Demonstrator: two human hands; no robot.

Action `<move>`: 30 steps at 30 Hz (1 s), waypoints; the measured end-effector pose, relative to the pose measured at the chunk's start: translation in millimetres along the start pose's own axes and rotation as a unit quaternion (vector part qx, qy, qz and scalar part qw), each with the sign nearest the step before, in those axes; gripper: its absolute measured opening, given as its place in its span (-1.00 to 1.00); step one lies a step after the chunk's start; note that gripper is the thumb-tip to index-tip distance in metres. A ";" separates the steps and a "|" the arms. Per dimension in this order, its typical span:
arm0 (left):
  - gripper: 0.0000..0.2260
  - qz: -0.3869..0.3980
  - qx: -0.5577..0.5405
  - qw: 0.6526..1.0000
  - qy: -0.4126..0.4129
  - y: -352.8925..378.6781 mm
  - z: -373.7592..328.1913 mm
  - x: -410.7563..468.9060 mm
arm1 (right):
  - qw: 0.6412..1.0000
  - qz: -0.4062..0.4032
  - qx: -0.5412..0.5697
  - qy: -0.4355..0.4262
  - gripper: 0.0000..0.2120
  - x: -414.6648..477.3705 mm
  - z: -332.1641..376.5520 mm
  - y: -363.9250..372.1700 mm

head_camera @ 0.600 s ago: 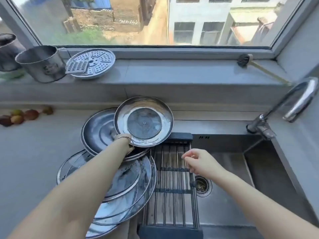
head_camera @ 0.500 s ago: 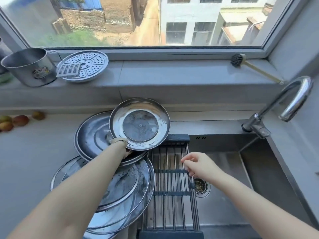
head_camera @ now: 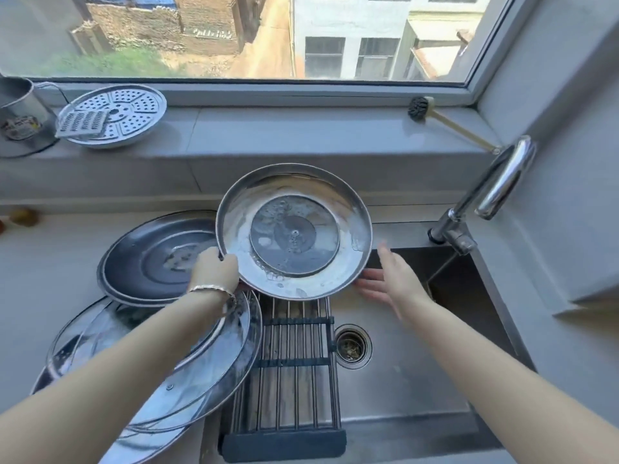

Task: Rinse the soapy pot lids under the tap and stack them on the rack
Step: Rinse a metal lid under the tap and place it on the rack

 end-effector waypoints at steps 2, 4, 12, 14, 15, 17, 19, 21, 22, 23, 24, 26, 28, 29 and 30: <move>-0.89 0.040 -0.030 0.999 -0.004 19.0 2.1 -21.5 | 0.999 -0.013 -0.002 -0.033 -0.66 4.5 1.6 -24.7; -0.90 0.079 -0.039 0.996 -0.026 37.9 2.7 -46.3 | 0.995 -0.056 -0.057 -0.053 -0.69 8.4 -6.6 -55.8; -0.72 0.146 -0.251 0.927 -0.238 124.2 -3.6 -136.3 | 0.993 -0.045 -0.099 -0.042 -0.84 26.2 -58.1 -145.6; -0.69 0.116 -0.285 0.915 -0.259 141.0 -2.9 -147.2 | 0.995 -0.005 -0.099 -0.024 -0.83 33.8 -60.7 -161.3; -0.69 0.095 -0.288 0.917 -0.260 146.0 -3.4 -149.9 | 0.994 0.019 -0.108 -0.020 -0.82 37.5 -60.5 -168.0; -0.58 0.059 -0.292 0.921 -0.252 153.7 -6.3 -154.5 | 0.986 0.046 -0.158 -0.020 -0.77 47.9 -57.1 -182.1; -0.38 0.040 -0.273 0.931 -0.240 167.3 5.3 -147.3 | 0.981 0.036 -0.189 0.004 -0.66 65.1 -54.4 -195.7; -0.41 0.031 -0.252 0.940 -0.228 171.7 0.0 -146.8 | 0.981 -0.007 -0.190 0.043 -0.60 89.2 -53.7 -209.0; -0.50 0.020 -0.249 0.942 -0.223 171.0 -7.8 -148.2 | 0.980 -0.029 -0.189 0.061 -0.57 102.1 -52.5 -213.7; -0.57 0.014 -0.238 0.948 -0.210 170.8 -15.1 -147.4 | 0.978 -0.047 -0.187 0.077 -0.53 114.1 -50.6 -216.2; -0.61 0.017 -0.224 0.954 -0.199 171.9 -19.8 -146.1 | 0.976 -0.055 -0.188 0.093 -0.49 124.4 -48.7 -216.1; -0.64 0.006 -0.199 0.965 -0.171 173.0 -29.6 -144.0 | 0.972 -0.055 -0.194 0.120 -0.42 141.0 -43.9 -209.7; -0.68 -0.001 -0.204 0.967 -0.151 173.4 -39.6 -140.1 | 0.970 -0.057 -0.201 0.125 -0.44 156.4 -38.6 -201.8; -0.69 0.002 -0.220 0.965 -0.143 174.6 -41.9 -136.8 | 0.970 -0.060 -0.204 0.120 -0.49 163.6 -36.2 -198.5; -0.69 0.008 -0.225 0.964 -0.142 176.6 -42.4 -132.8 | 0.969 -0.064 -0.208 0.118 -0.56 169.3 -34.3 -196.0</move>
Point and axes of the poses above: each hand's wrist, its own x-axis towards the middle knuckle, its own y-axis out of the palm, z = x × y, the point moved 6 cm from there along x, towards the middle knuckle, and after that the axes turned 7 degrees about -z, right-handed, at the moved point
